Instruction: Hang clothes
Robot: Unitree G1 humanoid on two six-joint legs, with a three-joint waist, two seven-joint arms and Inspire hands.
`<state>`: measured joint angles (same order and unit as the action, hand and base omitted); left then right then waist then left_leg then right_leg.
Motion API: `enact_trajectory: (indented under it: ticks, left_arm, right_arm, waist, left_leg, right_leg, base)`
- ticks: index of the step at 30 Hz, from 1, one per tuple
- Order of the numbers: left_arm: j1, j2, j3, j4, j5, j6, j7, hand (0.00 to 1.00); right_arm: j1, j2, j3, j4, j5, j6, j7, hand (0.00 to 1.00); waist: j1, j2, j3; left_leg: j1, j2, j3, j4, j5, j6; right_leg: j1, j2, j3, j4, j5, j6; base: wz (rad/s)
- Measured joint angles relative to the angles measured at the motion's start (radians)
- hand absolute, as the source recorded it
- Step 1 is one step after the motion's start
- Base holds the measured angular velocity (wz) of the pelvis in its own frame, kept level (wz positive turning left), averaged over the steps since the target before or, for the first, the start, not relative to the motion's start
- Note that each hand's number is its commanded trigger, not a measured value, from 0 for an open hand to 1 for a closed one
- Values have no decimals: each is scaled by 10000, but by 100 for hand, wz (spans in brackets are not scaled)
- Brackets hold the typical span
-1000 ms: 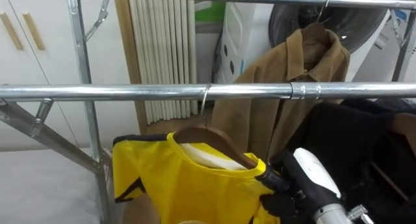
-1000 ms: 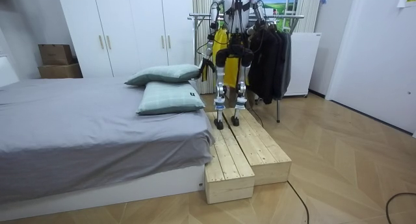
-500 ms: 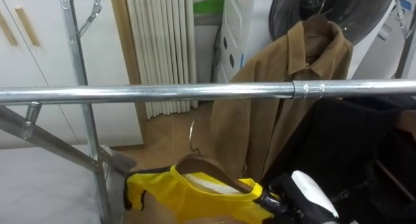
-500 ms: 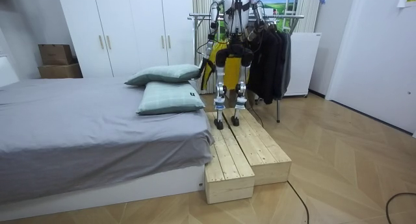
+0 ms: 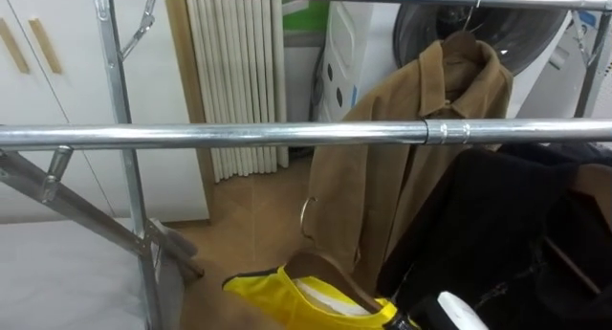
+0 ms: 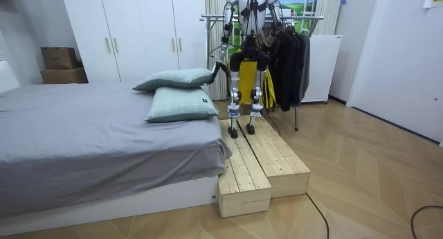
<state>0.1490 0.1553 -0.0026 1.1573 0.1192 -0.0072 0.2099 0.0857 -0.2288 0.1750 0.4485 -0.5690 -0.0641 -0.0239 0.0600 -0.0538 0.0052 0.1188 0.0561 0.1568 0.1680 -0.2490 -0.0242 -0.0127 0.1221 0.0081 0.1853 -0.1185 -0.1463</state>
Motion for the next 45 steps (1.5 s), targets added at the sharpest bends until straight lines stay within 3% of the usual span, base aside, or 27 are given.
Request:
enact_trajectory:
  ticks: [5, 10, 15, 25, 30, 36, 40, 45]
  left_arm:
    - [-3, -2, -1, 0, 1, -1, 13, 0]
    - [-3, -3, -2, -2, 71, -6, 20, 0]
    - [-5, -48, 16, 2, 74, -80, 20, 0]
    - [3, -99, 249, 143, 108, -197, 43, 0]
    - [8, -94, 197, 252, 67, -273, 33, 0]
    - [19, -93, 215, 262, 115, -298, 37, 0]
    - [57, -73, 302, 192, 156, -300, 47, 0]
    - [46, -25, 281, 199, 158, -378, 161, 0]
  right_arm:
    - [128, 15, 1, 249, -55, 2, -333, 100]
    - [130, 140, -4, -312, -1474, -9, -651, 100]
    - [132, 167, -19, -1086, -2219, -232, -1242, 100]
    - [72, 171, -136, -3043, -3532, -774, -2623, 100]
    - [9, 159, -124, -3147, -3528, -908, -2840, 100]
    - [-2, -139, -319, -4061, -3234, -940, -2866, 100]
    - [-4, -317, -450, -4242, -2178, -1090, -2940, 100]
    - [-13, -415, -426, -4268, -729, -1099, -2808, 100]
  waist:
    - [9, 14, 10]
    - [6, 57, 37]
    - [22, 167, 102]
    - [45, 145, 73]
    - [50, 75, 29]
    - [50, 59, 27]
    - [47, -17, 15]
    - [43, -187, 61]
  left_leg:
    - [-8, 3, -9, -2, 0, 0]
    - [-8, 3, 29, 6, 0, 0]
    - [-9, -6, 22, 4, 0, 0]
    - [-12, 1, 22, 0, 0, 0]
    - [4, 0, 22, -4, 0, 1]
    - [7, 1, 8, -21, 0, 0]
    - [7, 5, -4, -18, 0, 0]
    - [-32, 4, -20, -16, 0, 0]
  right_leg:
    - [-5, -1, -22, -3, 0, -1]
    - [-8, 11, -2, -3, -1, -2]
    - [-27, 11, 40, 7, -1, -2]
    - [-55, 60, 185, 12, 3, -9]
    - [-45, 59, 185, 13, 4, -9]
    - [-49, 56, 159, 23, 4, -9]
    - [-42, 54, 143, 35, 3, -9]
    - [-59, 51, 127, 4, 3, -9]
  base:
    - [0]
    - [0]
    - [-1]
    - [-3]
    - [0]
    - [0]
    - [0]
    - [0]
